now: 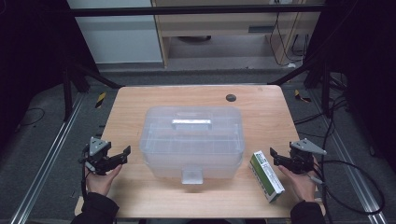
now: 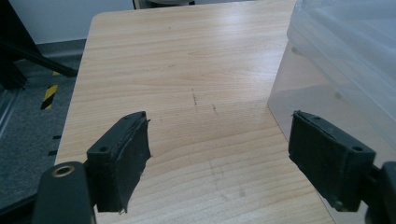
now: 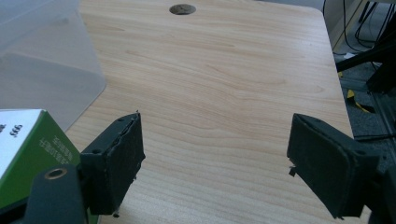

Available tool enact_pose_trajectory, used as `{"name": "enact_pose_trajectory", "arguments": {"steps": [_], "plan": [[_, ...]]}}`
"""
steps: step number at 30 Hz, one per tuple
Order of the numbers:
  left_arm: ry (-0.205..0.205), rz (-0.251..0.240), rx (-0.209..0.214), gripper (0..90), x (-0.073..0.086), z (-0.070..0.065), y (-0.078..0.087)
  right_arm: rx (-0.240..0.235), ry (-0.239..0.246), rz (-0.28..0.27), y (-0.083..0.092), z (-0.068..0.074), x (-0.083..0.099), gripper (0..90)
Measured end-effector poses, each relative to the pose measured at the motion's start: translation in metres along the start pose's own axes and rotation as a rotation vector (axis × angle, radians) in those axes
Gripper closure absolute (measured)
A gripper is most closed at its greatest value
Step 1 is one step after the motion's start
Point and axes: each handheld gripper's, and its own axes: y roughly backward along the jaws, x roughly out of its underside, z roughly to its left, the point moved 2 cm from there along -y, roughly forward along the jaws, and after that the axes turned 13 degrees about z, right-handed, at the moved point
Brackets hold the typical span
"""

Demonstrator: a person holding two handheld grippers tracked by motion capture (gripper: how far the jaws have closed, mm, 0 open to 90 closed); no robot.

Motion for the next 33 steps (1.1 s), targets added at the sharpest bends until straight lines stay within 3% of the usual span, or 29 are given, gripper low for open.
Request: {"name": "enact_pose_trajectory", "arguments": {"steps": [14,26,33], "plan": [[-0.029,-0.024,-0.001,15.7,-0.013,0.002,0.02,-0.033,0.011,-0.009,0.007,0.001,-0.006,18.9],[-0.098,0.011,0.005,15.2,-0.021,-0.002,0.029,-0.055,0.022,0.016,0.008,0.003,-0.008,18.1],[-0.137,0.002,0.027,17.6,-0.03,-0.003,0.039,-0.055,0.036,0.028,0.007,0.002,-0.007,18.0]]}}
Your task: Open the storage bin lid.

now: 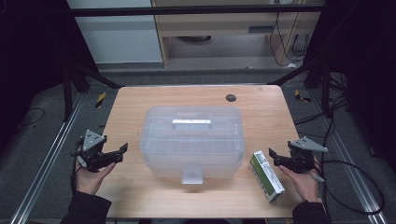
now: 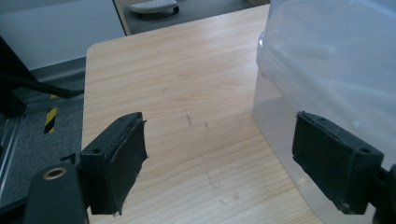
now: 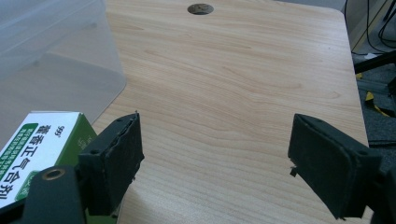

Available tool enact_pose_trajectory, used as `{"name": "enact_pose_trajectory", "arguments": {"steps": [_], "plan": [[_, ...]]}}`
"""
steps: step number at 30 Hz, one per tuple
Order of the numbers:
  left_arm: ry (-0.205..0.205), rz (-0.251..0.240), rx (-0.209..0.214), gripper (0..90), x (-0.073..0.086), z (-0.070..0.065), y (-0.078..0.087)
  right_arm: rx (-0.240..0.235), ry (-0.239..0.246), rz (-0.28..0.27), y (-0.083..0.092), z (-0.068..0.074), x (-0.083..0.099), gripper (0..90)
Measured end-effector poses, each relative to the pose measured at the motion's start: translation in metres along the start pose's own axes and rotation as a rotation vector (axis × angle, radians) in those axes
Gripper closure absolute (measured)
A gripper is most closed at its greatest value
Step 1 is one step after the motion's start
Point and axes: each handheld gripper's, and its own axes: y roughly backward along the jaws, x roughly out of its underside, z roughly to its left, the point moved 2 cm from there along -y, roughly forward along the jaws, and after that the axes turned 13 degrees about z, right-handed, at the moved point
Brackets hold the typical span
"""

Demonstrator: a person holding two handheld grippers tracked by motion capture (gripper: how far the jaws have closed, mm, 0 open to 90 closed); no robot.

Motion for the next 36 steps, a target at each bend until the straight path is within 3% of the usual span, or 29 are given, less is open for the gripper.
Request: {"name": "enact_pose_trajectory", "arguments": {"steps": [10,14,27,36], "plan": [[-0.036,-0.04,0.009,19.6,-0.022,0.001,0.018,0.003,0.007,0.007,0.0,-0.001,0.001,18.0],[-0.074,-0.053,0.007,20.3,-0.034,-0.003,0.022,0.005,0.006,0.003,0.001,-0.001,0.0,18.8],[-0.154,-0.054,-0.019,22.8,-0.066,-0.011,0.033,0.011,0.021,0.019,0.0,0.0,0.001,22.3],[-0.2,-0.046,-0.022,24.9,-0.078,-0.012,0.041,0.01,0.025,0.026,-0.001,0.001,0.001,23.3]]}}
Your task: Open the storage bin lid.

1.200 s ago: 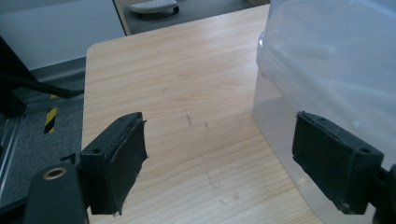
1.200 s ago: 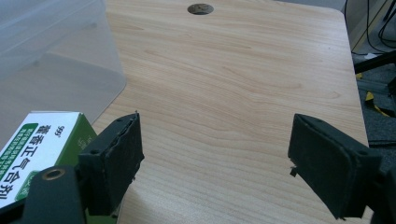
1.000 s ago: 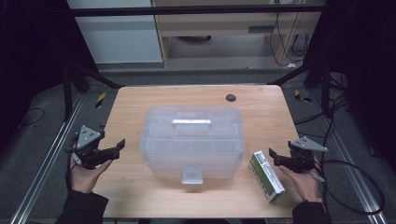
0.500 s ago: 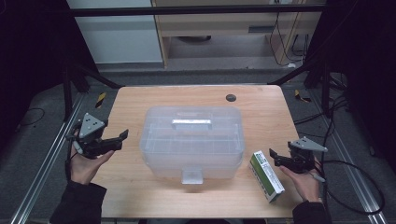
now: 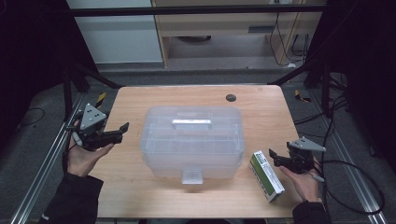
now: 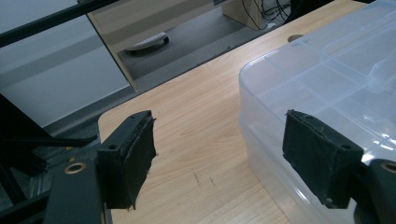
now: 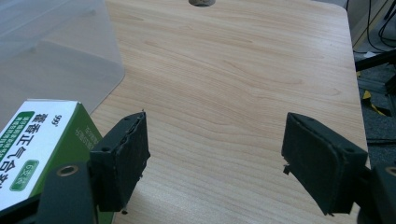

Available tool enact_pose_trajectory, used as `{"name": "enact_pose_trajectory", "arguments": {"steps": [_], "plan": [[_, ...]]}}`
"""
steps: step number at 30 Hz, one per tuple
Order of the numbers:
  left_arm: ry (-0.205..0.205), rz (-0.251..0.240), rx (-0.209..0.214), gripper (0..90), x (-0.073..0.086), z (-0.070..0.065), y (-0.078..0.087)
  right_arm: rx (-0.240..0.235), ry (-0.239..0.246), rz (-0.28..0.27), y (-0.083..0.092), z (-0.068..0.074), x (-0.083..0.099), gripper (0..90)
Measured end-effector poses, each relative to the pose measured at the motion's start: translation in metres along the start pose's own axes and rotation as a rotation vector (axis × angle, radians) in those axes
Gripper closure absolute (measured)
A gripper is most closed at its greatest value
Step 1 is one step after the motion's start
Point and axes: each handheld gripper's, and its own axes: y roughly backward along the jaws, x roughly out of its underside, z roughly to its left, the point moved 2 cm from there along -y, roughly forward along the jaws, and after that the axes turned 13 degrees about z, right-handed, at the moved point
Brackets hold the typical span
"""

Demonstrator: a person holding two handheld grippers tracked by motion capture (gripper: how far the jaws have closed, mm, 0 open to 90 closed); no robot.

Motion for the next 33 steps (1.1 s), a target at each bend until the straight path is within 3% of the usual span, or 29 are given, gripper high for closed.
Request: {"name": "enact_pose_trajectory", "arguments": {"steps": [4,13,33], "plan": [[-0.028,-0.012,0.001,26.2,-0.003,0.0,0.002,-0.002,-0.003,-0.004,0.0,-0.001,0.0,23.1],[-0.066,0.013,0.007,28.3,-0.01,-0.004,0.004,-0.017,-0.01,-0.008,0.0,-0.001,0.0,24.8],[-0.207,0.043,0.036,30.0,-0.04,-0.026,0.003,-0.027,0.005,0.005,-0.001,0.001,-0.001,25.6]]}}
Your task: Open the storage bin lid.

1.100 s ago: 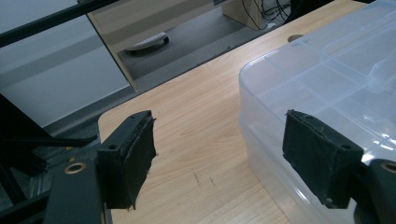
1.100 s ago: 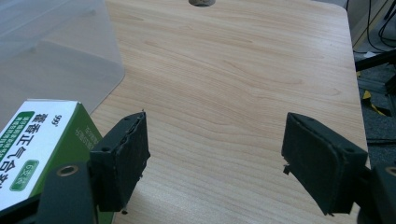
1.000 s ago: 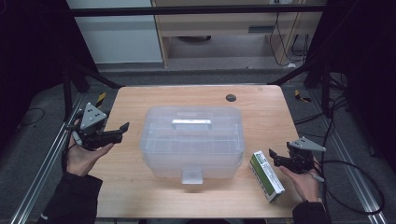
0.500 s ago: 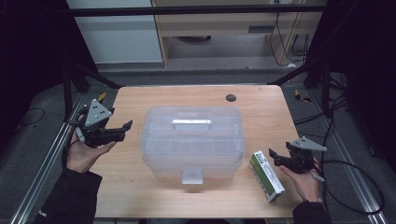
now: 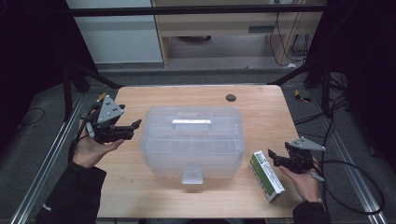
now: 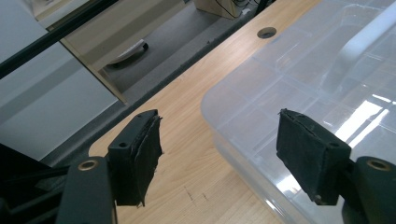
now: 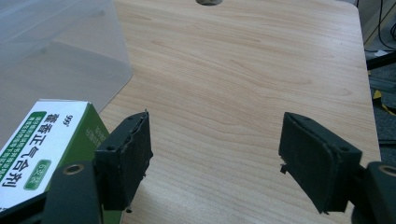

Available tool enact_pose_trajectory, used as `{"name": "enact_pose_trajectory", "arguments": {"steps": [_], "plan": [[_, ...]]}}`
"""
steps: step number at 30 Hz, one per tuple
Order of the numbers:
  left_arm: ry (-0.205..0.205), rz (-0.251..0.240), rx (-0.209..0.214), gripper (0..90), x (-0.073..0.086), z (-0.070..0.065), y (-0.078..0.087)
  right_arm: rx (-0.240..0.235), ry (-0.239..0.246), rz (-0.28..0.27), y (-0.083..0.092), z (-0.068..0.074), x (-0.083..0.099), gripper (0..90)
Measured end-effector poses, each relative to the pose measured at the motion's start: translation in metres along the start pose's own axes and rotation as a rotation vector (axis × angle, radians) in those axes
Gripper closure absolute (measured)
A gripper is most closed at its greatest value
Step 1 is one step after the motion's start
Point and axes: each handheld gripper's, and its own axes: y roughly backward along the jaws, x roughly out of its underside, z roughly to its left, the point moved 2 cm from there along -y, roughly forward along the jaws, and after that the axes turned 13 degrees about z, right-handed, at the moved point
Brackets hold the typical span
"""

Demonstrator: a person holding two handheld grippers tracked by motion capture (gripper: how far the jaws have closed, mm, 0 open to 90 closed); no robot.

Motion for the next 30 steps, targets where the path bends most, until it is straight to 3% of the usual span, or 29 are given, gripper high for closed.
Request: {"name": "enact_pose_trajectory", "arguments": {"steps": [5,30], "plan": [[-0.056,0.021,0.004,30.3,-0.007,-0.006,-0.002,-0.003,0.003,0.004,-0.001,0.0,0.0,25.7],[-0.183,0.043,0.067,34.3,-0.033,-0.025,-0.006,-0.008,0.012,0.012,-0.001,0.0,0.0,25.8]]}}
